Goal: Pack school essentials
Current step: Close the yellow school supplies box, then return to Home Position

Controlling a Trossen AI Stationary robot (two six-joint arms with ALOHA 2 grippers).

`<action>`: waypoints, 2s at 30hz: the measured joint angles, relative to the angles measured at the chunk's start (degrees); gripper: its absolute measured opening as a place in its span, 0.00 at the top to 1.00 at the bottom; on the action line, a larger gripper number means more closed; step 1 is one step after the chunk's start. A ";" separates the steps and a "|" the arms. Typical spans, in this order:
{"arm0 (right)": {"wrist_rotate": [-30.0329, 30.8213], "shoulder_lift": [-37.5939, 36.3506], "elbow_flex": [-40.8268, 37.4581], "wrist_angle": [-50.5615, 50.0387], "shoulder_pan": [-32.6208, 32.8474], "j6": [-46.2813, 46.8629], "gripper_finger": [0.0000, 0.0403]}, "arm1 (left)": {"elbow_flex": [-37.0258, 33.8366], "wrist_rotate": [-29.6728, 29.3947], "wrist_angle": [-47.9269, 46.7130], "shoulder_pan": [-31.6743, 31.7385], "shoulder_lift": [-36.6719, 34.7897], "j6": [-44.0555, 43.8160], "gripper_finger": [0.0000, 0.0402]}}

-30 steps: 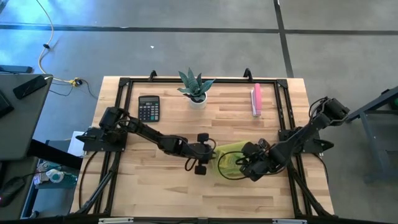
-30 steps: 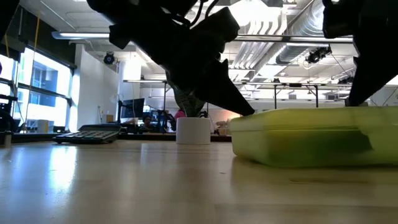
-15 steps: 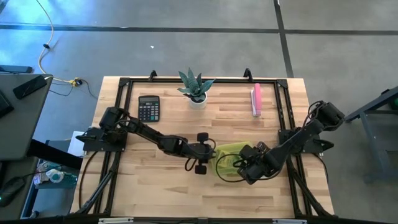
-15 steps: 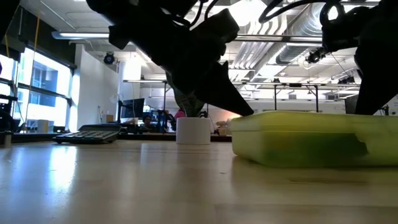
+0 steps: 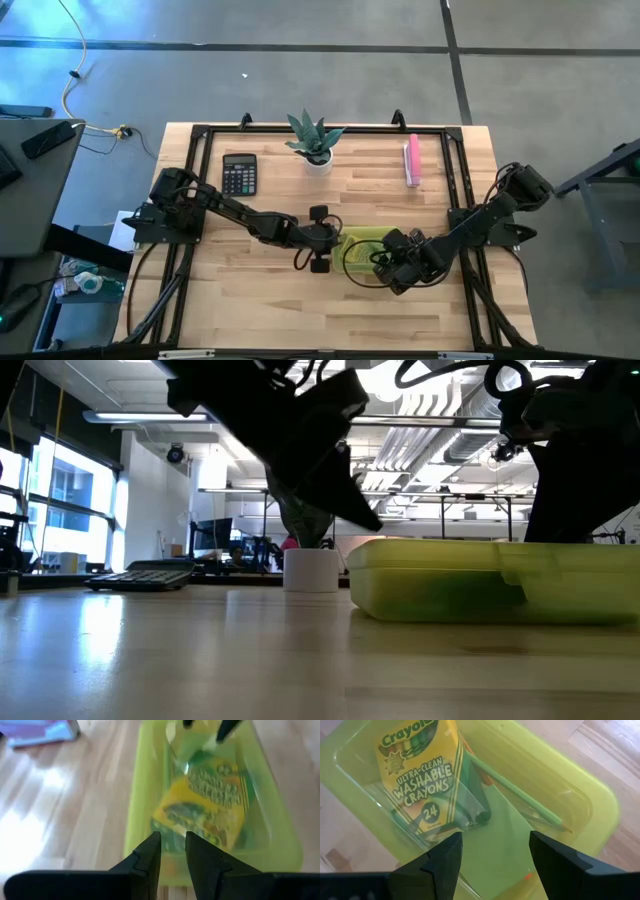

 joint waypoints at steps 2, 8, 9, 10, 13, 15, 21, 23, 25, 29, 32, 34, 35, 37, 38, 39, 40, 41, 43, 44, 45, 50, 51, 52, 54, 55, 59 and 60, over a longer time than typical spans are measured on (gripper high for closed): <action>0.27 0.04 -0.01 0.02 -0.37 -0.01 0.44 | -0.11 0.04 -1.45 -0.02 0.00 0.00 0.80; 1.28 -0.22 -0.04 0.02 -0.75 -1.41 0.44 | -0.02 -0.07 -3.24 -0.07 -0.02 -0.02 0.80; 1.59 -0.45 -0.04 -0.05 -0.73 -1.51 0.44 | -0.02 -0.11 -3.17 -0.09 -0.02 -0.02 0.80; 1.72 -0.79 -0.04 -0.11 -0.67 -1.85 0.44 | 0.00 -0.15 -2.99 -0.11 -0.04 -0.02 0.80; 1.52 -2.54 -0.26 -0.32 -0.41 -3.60 0.44 | 0.00 -0.19 -2.93 -0.44 -0.10 0.00 0.80; 1.81 -4.14 -0.26 -0.52 -0.39 -5.37 0.44 | 0.01 -0.19 -3.12 -0.72 -0.66 -0.02 0.80; 4.79 -10.20 -0.26 -0.48 -0.43 -14.09 0.44 | 0.10 0.02 -4.79 -1.27 -4.50 2.24 0.80; 6.20 -12.73 -0.24 -0.40 -0.43 -17.72 0.44 | 0.09 0.02 -6.38 -1.28 -6.83 2.57 0.80; 7.66 -15.55 -0.24 -0.25 -0.43 -21.93 0.44 | 0.09 0.04 -8.14 -1.27 -9.82 2.61 0.80; 8.77 -21.86 -0.20 0.78 -0.43 -30.18 0.44 | 0.09 0.05 -10.88 -1.25 -16.08 4.52 0.80; 8.98 -26.82 -0.13 1.94 -0.43 -36.53 0.44 | 0.09 0.11 -11.98 -1.25 -20.52 5.07 0.80; 8.97 -29.97 -0.13 3.31 -0.25 -41.67 0.44 | -0.23 0.26 -12.49 -1.25 -23.21 5.52 0.80; 9.11 -31.58 -0.13 3.74 -0.07 -44.44 0.44 | -0.94 0.26 -11.77 -1.25 -24.53 5.41 0.80; 10.10 -34.59 -0.13 4.66 0.48 -49.40 0.44 | -3.83 0.28 -10.44 -1.31 -27.14 4.52 0.80; 10.86 -36.03 -0.13 4.90 0.77 -51.48 0.44 | -5.71 0.35 -8.83 -1.31 -28.11 3.83 0.80; 11.73 -37.41 -0.13 5.06 1.17 -53.19 0.44 | -8.08 0.49 -6.85 -1.31 -29.03 3.14 0.80; 12.85 -38.61 -0.13 5.09 1.59 -54.58 0.44 | -10.76 0.50 -4.68 -1.31 -29.97 2.36 0.80; 14.13 -39.70 -0.13 5.07 1.97 -55.74 0.44 | -13.31 0.45 -2.28 -1.31 -30.72 1.55 0.80; 16.51 -41.39 -0.13 4.97 2.79 -56.97 0.44 | -18.73 0.26 3.62 -1.31 -32.20 -0.19 0.80; 17.36 -42.10 -0.59 5.67 3.14 -57.53 0.44 | -21.54 0.26 6.21 -1.31 -33.06 -1.19 0.80; 17.64 -42.90 -1.59 6.59 3.43 -57.94 0.44 | -24.13 0.20 8.91 -1.28 -33.76 -2.09 0.80; 17.24 -47.40 -12.77 14.10 4.18 -58.59 0.44 | -33.70 -0.43 17.68 -1.16 -37.71 -4.19 0.80; 16.98 -48.43 -15.63 16.85 4.14 -59.03 0.44 | -34.72 -1.21 17.89 -1.09 -39.12 -4.68 0.80; 16.13 -49.46 -18.40 19.77 3.98 -59.61 0.44 | -35.74 -1.79 17.90 -1.09 -40.77 -5.20 0.80; 13.16 -51.64 -23.79 25.13 3.37 -61.83 0.44 | -37.38 -2.35 17.54 -1.09 -44.11 -5.61 0.80; 11.26 -52.65 -26.24 28.64 2.97 -63.13 0.44 | -38.01 -2.58 16.82 -1.09 -45.97 -5.60 0.80; 3.54 -57.11 -33.27 39.19 0.54 -69.88 0.44 | -39.85 -2.80 13.68 -1.14 -54.13 -5.59 0.80; 2.30 -58.32 -34.28 40.33 -0.19 -71.43 0.44 | -40.33 -2.82 12.72 -1.01 -56.04 -5.46 0.80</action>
